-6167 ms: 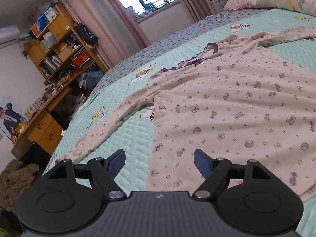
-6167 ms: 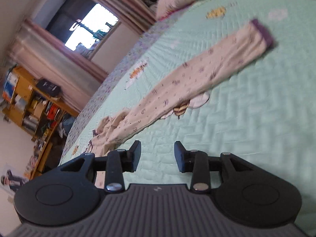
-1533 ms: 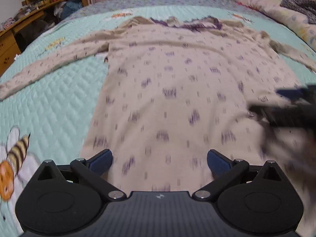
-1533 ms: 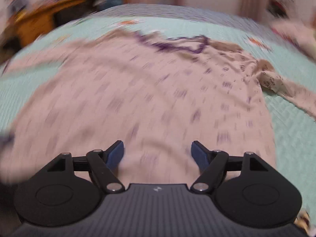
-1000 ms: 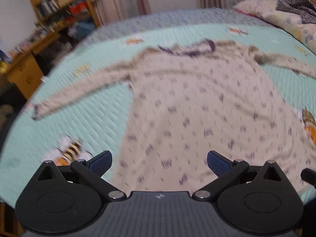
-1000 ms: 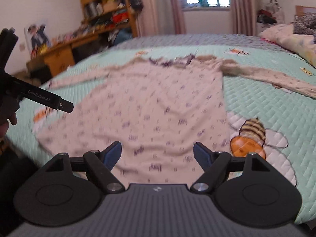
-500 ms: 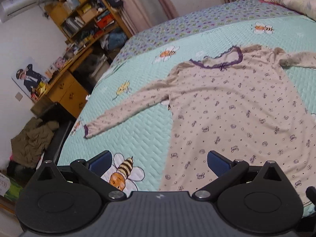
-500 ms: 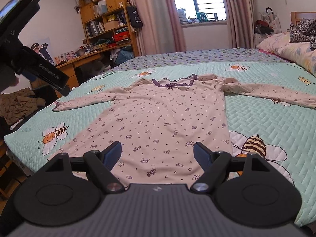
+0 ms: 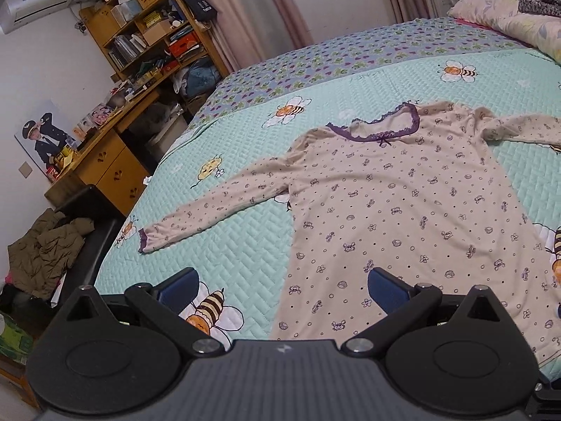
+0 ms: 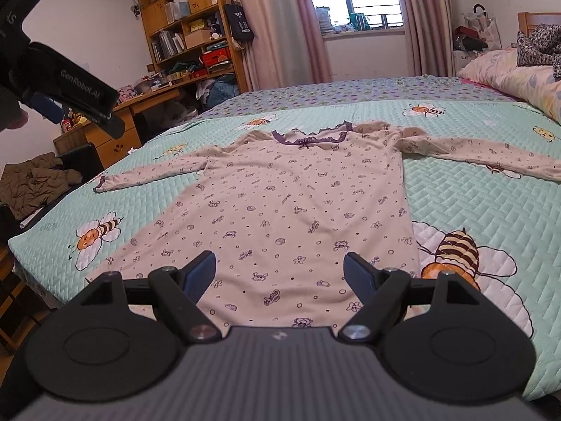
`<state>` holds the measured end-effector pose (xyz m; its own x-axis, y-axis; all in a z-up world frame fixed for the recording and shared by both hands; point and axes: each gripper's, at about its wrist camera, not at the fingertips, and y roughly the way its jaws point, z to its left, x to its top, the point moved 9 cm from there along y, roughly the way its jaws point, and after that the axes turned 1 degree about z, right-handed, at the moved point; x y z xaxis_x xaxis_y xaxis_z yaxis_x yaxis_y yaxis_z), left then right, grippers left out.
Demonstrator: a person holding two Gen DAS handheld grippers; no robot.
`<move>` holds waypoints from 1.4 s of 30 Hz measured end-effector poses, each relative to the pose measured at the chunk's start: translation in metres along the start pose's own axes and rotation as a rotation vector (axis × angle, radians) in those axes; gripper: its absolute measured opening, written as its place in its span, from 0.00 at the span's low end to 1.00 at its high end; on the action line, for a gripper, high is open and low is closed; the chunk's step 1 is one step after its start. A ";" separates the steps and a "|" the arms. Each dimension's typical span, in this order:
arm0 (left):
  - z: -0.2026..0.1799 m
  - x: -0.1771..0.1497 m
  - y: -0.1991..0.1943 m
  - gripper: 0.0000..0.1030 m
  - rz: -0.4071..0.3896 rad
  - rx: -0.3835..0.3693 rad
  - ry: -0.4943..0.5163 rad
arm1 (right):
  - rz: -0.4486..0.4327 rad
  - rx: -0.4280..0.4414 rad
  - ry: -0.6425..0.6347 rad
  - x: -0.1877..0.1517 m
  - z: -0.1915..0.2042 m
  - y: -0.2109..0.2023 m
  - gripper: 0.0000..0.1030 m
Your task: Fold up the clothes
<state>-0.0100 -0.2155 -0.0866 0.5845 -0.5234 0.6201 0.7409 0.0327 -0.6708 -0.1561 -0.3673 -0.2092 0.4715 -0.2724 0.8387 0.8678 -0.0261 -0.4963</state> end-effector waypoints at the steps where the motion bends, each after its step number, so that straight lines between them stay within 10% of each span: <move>1: -0.001 0.000 0.001 0.99 -0.001 -0.001 0.000 | 0.002 0.000 0.000 -0.001 0.000 0.000 0.78; 42: -0.005 -0.001 -0.002 0.99 -0.005 -0.049 -0.007 | 0.050 0.011 -0.006 -0.011 0.003 0.006 0.78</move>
<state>-0.0133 -0.2188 -0.0881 0.5829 -0.5176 0.6264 0.7271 -0.0119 -0.6865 -0.1558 -0.3613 -0.2209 0.5149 -0.2674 0.8145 0.8450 -0.0020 -0.5348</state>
